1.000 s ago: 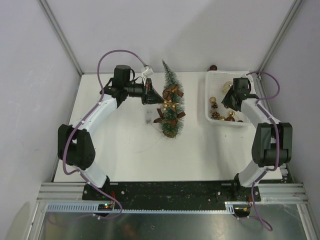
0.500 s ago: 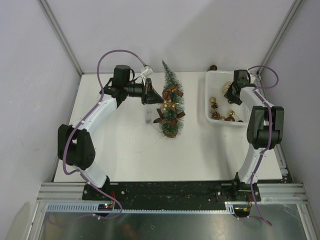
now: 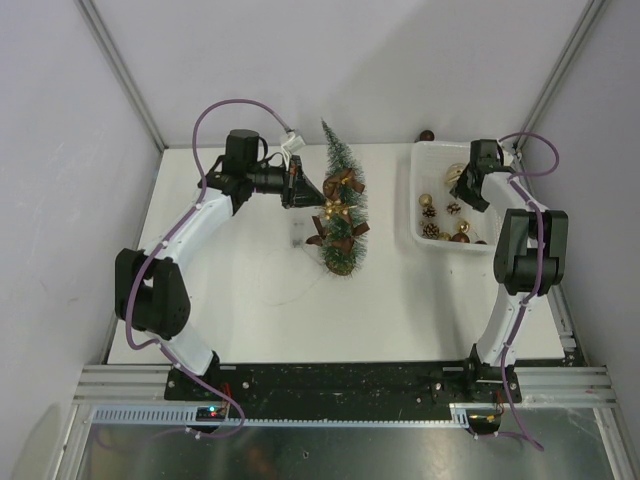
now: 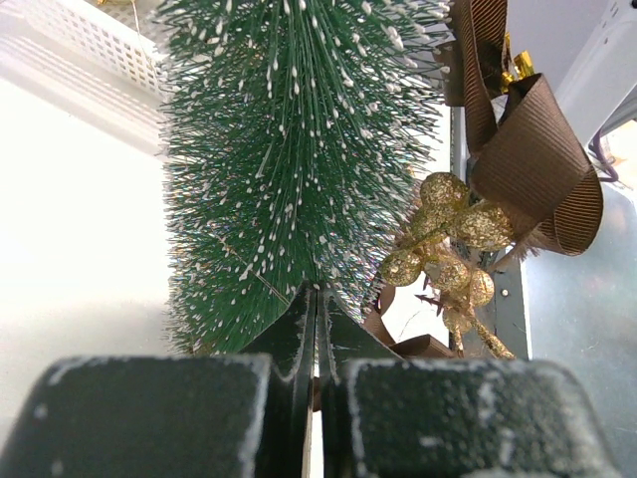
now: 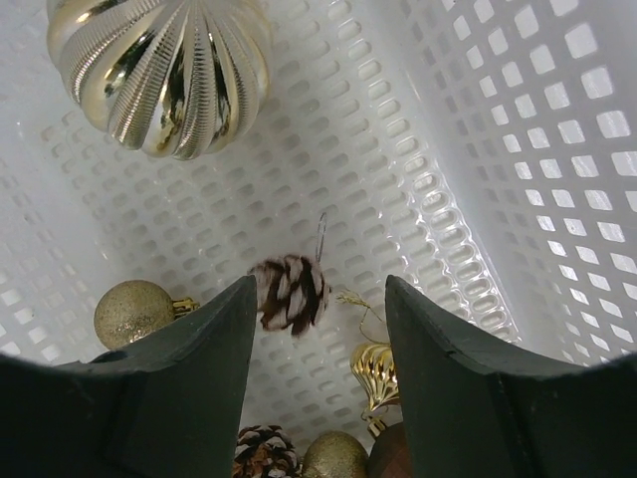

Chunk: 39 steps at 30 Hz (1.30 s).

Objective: Decorate the small christmas tree

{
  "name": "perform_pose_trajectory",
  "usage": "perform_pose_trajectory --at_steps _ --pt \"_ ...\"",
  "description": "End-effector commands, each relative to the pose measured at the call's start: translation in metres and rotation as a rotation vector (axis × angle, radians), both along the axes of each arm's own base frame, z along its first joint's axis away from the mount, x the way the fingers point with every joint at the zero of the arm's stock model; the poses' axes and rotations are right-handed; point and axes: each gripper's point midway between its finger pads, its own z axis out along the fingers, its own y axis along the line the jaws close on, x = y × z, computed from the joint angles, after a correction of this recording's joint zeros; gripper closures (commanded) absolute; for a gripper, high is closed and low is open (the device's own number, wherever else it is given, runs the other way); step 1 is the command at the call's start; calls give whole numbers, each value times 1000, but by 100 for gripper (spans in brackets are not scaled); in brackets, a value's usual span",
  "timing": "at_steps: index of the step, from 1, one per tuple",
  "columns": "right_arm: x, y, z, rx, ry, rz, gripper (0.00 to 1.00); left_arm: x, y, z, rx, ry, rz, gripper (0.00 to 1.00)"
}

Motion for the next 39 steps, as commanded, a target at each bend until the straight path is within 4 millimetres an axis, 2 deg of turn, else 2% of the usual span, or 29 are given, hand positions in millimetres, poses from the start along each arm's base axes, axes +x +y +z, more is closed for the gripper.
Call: perform_pose_trajectory --at_steps 1,5,8,13,19,24,29,39 --pt "1 10 8 14 -18 10 42 -6 2 28 -39 -69 -23 100" --pt "-6 25 -2 21 -5 34 42 -7 3 27 -38 -70 -23 100" --pt "-8 27 -10 25 11 34 42 -7 4 25 -37 -69 -21 100" --pt "-3 24 -16 6 17 19 42 -6 7 23 -37 -65 -19 100" --pt "1 15 -6 -35 15 -4 42 -5 10 22 -37 -62 -15 100" --pt "0 15 -11 -35 28 -3 43 -4 10 21 -38 -59 -16 100" --pt "1 17 -18 -22 40 1 49 -4 11 21 -37 -62 -14 100" --pt "-3 17 -36 -10 103 4 67 -1 16 18 -35 -56 -2 100"
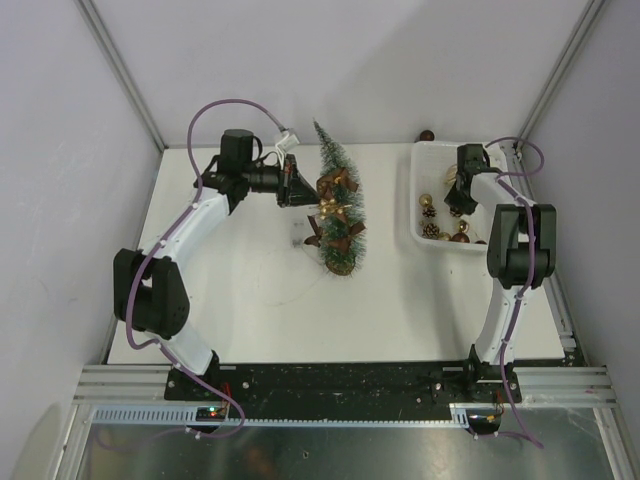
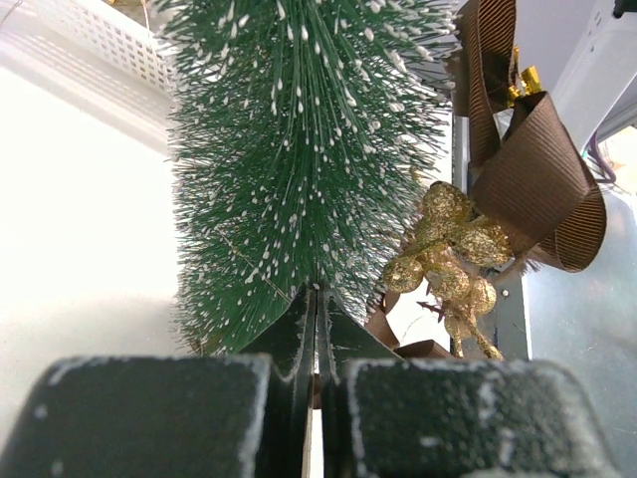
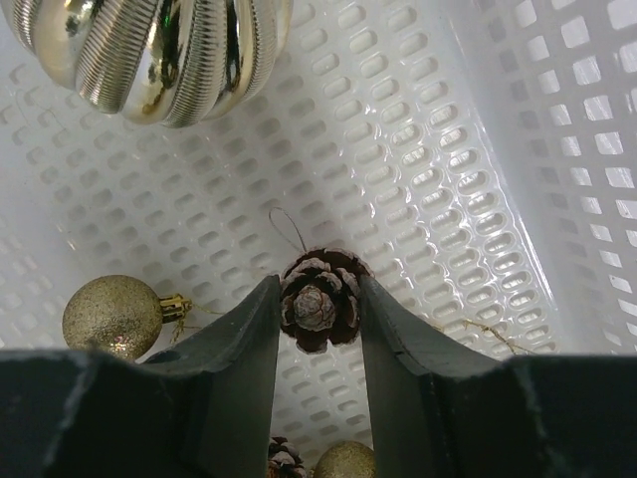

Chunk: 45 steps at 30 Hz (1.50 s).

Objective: Decorate the small christmas tree

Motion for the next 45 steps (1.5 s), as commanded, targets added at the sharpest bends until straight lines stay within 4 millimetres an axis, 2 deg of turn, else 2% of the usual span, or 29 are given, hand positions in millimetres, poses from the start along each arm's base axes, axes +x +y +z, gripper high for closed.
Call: perform_pose_trajectory --at_steps 1,4,7,11,15,18,23,27,29,38,45 --pt "-1 1 -8 13 31 -13 70 -5 7 15 -25 -50 -10 100" --pt "-8 7 -5 31 29 -5 78 -3 8 14 -24 -38 -8 100" --pt "-11 25 16 51 -13 35 83 -1 7 18 -26 -35 -4 100" --pt "-11 46 63 72 -107 97 84 -1 7 23 -30 -36 1 100" --pt "-15 78 124 121 -234 186 84 -3 8 24 -28 -39 8 100" --pt "-28 112 165 163 -313 286 84 -3 8 25 -27 -42 11 100" --pt "-66 169 212 235 -412 485 84 -6 9 28 -31 -37 9 100" --pt "-100 196 232 301 -467 618 84 -9 10 29 -31 -45 11 100" --pt "-114 202 239 321 -483 663 83 -10 10 29 -32 -43 9 100" --pt "-155 214 259 360 -557 829 84 -9 10 25 -29 -36 9 100" --pt "-178 220 271 393 -617 925 84 -8 10 22 -25 -31 13 100"
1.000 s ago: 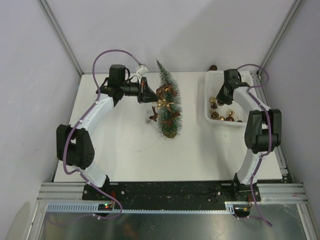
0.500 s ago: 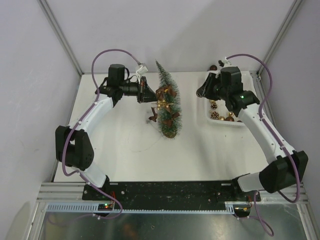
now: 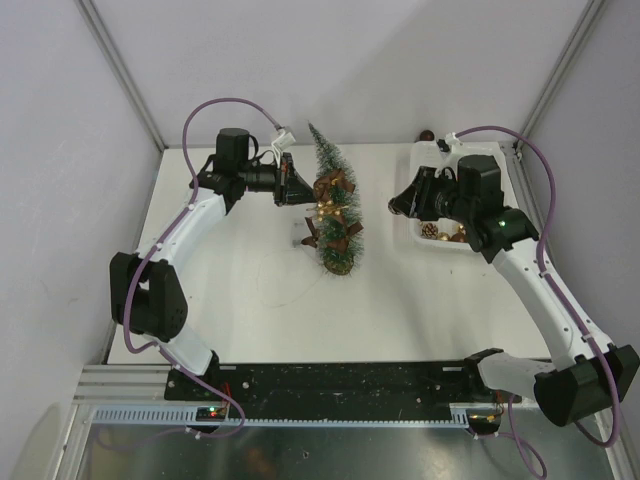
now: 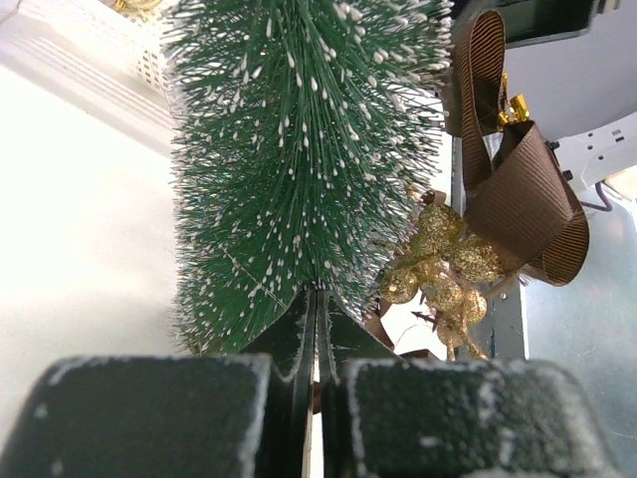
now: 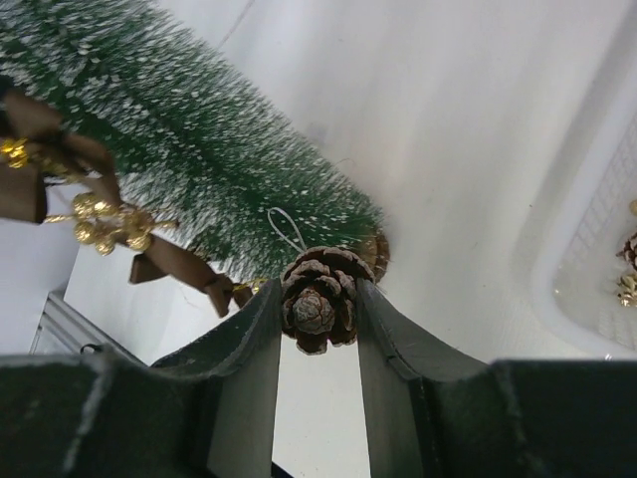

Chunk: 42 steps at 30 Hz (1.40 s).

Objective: Decorate the small christmas tree

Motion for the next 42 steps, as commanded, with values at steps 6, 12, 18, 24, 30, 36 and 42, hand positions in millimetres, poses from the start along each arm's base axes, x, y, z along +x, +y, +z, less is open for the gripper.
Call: perform_pose_trajectory --at_steps 6,12,18,24,30,36,42 --pt "-24 24 41 92 -145 195 84 -7 3 13 -21 -26 -11 100" --pt "-22 31 40 98 -157 238 84 -7 2 13 -26 -25 -21 100" --pt "-11 40 30 83 -152 237 84 -8 2 14 -28 -24 -25 100" --pt "3 43 21 68 -150 220 83 -8 2 17 -30 -30 -24 100" --pt "16 45 12 55 -144 207 84 -8 2 21 -35 -32 -26 100" --pt "27 46 10 42 -150 196 84 -8 1 23 -39 -35 -32 100" --pt "35 49 13 38 -158 196 84 -8 1 24 -41 -36 -35 100"
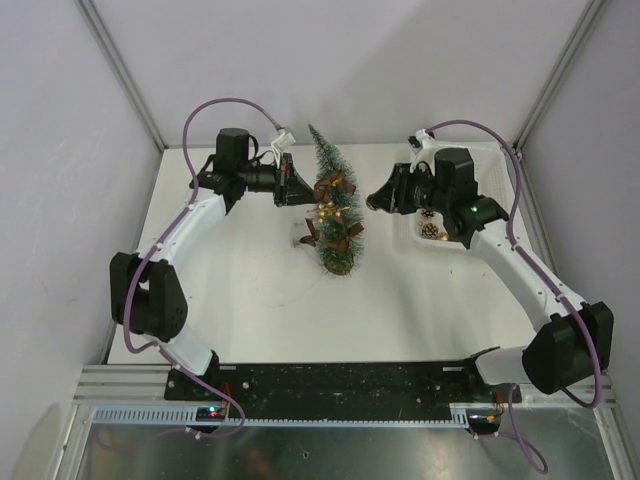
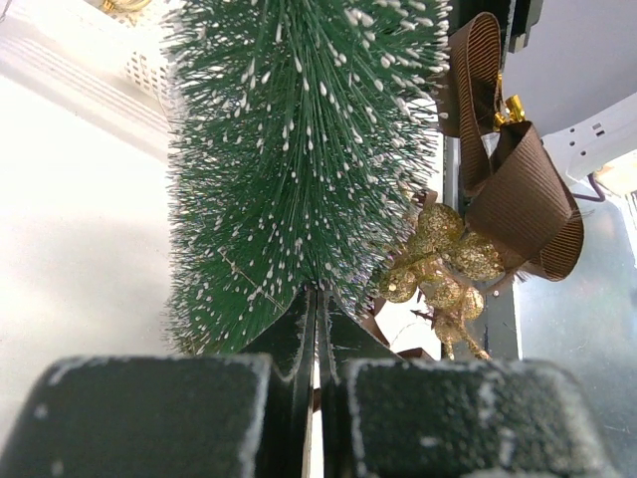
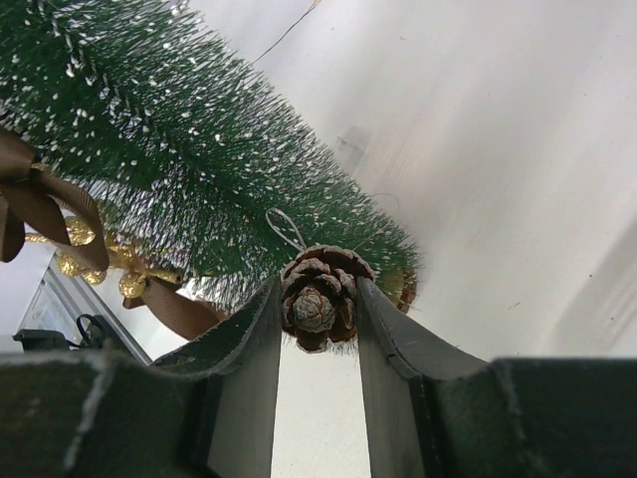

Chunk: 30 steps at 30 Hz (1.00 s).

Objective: Decorate the small christmas tree

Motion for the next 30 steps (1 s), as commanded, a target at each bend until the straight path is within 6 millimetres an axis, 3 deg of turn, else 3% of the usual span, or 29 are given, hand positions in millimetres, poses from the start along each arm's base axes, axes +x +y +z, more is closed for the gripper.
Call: perform_pose_trajectory --at_steps 1,15,30 --pt "13 4 31 19 -106 -1 84 -6 2 22 -34 -38 -20 100" --pt "25 10 43 39 -130 1 84 -7 2 21 -34 -33 -26 100" --pt "35 4 20 -31 -96 -42 86 -8 2 21 -34 -35 -26 100"
